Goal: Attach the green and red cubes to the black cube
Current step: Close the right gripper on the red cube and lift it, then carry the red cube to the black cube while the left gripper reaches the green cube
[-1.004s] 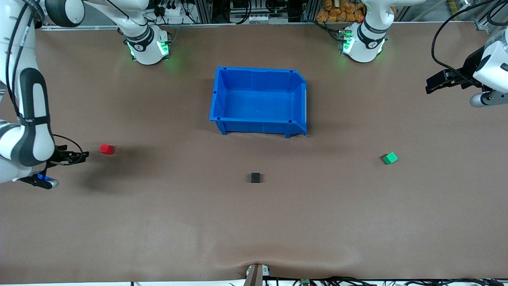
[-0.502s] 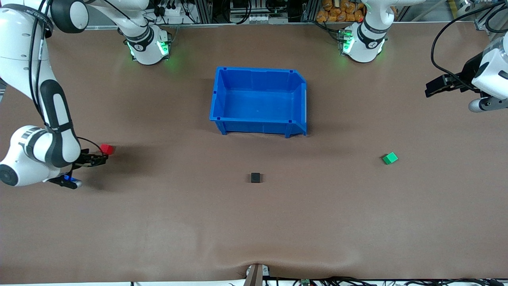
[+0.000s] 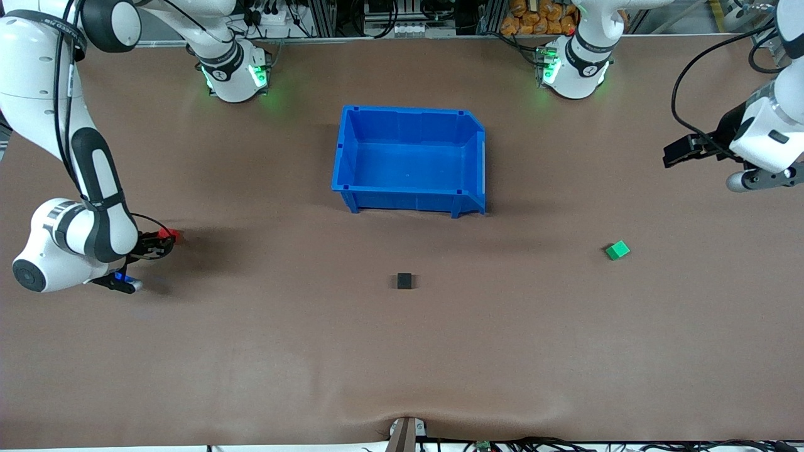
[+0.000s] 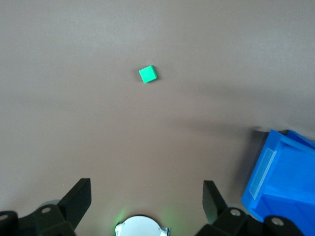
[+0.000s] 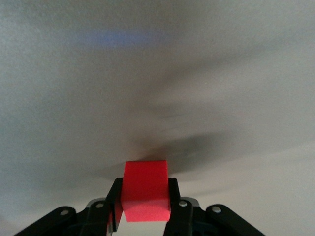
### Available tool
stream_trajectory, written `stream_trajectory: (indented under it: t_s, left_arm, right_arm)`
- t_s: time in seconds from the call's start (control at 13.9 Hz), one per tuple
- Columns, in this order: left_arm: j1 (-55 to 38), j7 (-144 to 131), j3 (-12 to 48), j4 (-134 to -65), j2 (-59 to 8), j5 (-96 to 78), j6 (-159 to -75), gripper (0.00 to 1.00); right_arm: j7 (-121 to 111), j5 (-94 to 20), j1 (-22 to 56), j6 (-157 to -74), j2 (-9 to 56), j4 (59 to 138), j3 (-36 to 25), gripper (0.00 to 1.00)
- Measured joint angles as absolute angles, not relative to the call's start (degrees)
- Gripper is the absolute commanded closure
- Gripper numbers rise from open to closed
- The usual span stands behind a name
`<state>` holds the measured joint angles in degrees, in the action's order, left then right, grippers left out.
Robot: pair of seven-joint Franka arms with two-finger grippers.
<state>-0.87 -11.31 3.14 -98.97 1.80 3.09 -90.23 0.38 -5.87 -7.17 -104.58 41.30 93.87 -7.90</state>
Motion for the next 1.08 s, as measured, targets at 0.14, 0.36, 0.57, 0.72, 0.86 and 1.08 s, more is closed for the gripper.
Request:
stream_trajectory:
  t_s: [0.14,0.36,0.57,0.72,0.86,1.08]
  left_arm:
    - [-0.89,-11.31,3.2,-101.35,1.76,3.09,-93.31,0.0]
    - [-1.04,-11.31,3.38,-105.51,1.68,3.09,-98.77,0.0]
    - [-1.14,-11.32,3.39,-109.63,1.38,3.1,-104.15,0.0]
    - [-1.14,-11.68,3.39,-112.52,1.15,3.1,-108.22,0.0]
    - [-1.17,-12.72,3.39,-115.37,0.86,3.09,-111.71,0.0]
    - [-1.04,-13.79,3.36,-117.0,-0.94,3.1,-113.91,0.0]
  right_arm:
    - [7.3,-7.23,-7.15,-104.68,41.25,92.19,-7.86,1.0]
    - [23.75,-13.63,-6.73,-104.15,41.06,88.75,-5.86,1.0]
    - [39.0,-24.41,-4.78,-104.74,41.05,86.51,-2.74,1.0]
    - [49.29,-29.78,-1.53,-108.66,41.04,85.86,-2.08,1.0]
    - [59.37,-32.43,2.76,-115.16,41.05,85.72,-1.87,1.0]
    - [71.91,-34.26,8.92,-124.22,41.41,85.77,-1.72,1.0]
